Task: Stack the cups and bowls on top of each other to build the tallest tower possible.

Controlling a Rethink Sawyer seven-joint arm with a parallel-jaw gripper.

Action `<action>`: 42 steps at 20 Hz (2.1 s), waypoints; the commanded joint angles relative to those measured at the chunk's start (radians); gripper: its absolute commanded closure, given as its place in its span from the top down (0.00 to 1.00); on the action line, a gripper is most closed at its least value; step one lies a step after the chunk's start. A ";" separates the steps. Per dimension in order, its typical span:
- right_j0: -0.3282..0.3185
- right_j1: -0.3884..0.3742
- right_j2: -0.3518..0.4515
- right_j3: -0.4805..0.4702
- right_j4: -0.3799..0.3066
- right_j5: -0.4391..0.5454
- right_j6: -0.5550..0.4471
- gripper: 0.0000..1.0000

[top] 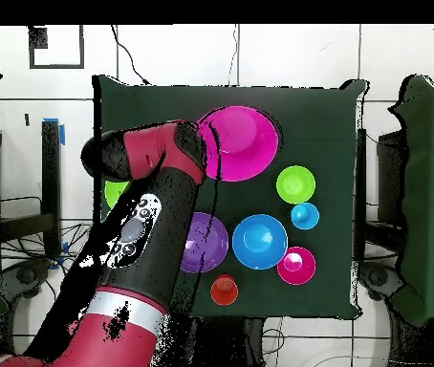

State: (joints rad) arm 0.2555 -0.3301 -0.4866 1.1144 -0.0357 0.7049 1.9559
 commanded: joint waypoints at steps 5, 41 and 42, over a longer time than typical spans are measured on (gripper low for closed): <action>0.014 0.104 0.041 -0.330 -0.046 0.378 -0.036 0.00; -0.029 0.349 -0.083 -0.878 0.009 0.874 -0.143 0.00; -0.036 0.356 -0.093 -0.904 0.014 0.905 -0.176 0.00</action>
State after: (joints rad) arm 0.2538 0.0009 -0.5682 0.3447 -0.0320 1.3792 1.9559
